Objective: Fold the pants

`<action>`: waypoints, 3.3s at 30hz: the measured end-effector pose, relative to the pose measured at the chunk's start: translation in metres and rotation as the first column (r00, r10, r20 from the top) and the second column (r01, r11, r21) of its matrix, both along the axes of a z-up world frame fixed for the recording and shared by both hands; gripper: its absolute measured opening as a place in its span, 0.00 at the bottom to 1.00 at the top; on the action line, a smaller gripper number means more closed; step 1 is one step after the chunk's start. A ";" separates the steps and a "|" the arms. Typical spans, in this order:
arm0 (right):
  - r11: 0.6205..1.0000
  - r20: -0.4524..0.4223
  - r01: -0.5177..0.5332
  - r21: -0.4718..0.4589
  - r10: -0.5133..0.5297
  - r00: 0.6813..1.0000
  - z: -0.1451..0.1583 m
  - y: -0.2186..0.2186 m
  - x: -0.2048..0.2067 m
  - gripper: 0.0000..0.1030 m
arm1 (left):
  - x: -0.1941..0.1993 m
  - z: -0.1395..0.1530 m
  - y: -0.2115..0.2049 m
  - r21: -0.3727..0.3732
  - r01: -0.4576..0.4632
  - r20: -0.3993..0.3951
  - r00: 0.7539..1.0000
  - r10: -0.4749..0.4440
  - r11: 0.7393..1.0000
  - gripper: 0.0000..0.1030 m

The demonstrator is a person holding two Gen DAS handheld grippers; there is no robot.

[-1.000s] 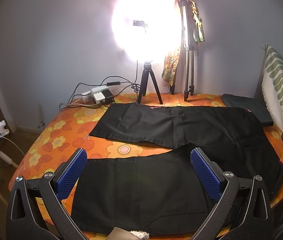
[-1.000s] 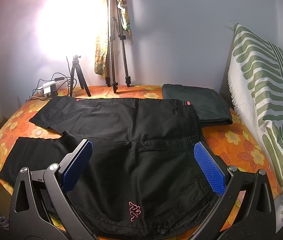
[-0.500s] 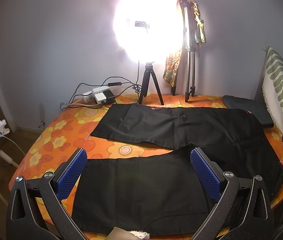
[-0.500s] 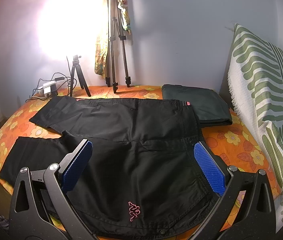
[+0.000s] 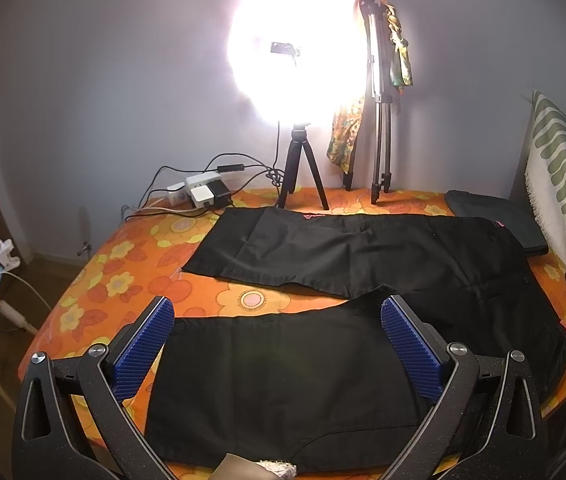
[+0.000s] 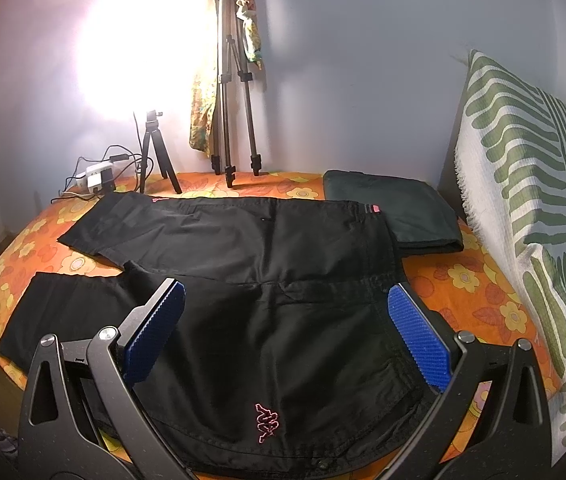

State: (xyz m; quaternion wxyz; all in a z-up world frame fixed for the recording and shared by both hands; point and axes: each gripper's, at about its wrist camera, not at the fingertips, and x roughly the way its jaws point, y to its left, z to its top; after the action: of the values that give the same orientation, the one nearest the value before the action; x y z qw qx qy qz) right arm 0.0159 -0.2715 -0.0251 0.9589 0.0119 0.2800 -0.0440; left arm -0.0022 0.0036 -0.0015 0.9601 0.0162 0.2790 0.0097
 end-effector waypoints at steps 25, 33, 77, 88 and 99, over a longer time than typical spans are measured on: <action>1.000 0.016 0.007 0.000 -0.007 1.000 0.002 -0.004 -0.001 1.00 | 0.005 -0.006 0.013 -0.012 -0.015 -0.024 1.000 0.015 1.000 1.00; 0.998 0.096 0.006 0.065 -0.012 0.995 0.018 -0.023 0.000 1.00 | 0.014 -0.008 0.021 0.008 -0.014 -0.028 1.000 0.014 1.000 1.00; 0.849 -0.303 -0.525 0.059 0.516 0.801 -0.034 -0.047 0.341 0.89 | 0.346 -0.051 0.107 -0.067 -0.019 -0.330 0.944 -0.004 0.998 0.81; 0.811 -0.399 -0.571 0.124 0.568 0.720 -0.086 -0.034 0.395 0.89 | 0.410 -0.097 0.132 -0.124 -0.059 -0.410 0.912 0.003 0.991 0.82; 0.803 -0.435 -0.572 0.170 0.582 0.687 -0.113 -0.036 0.418 0.89 | 0.423 -0.123 0.132 -0.107 -0.013 -0.426 0.904 -0.034 0.994 0.82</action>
State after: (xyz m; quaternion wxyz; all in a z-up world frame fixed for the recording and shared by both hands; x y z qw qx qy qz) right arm 0.4335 -0.3074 -0.1376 0.8271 -0.0778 0.4919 0.2606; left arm 0.4210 0.1355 -0.1250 0.8752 -0.0319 0.4824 -0.0142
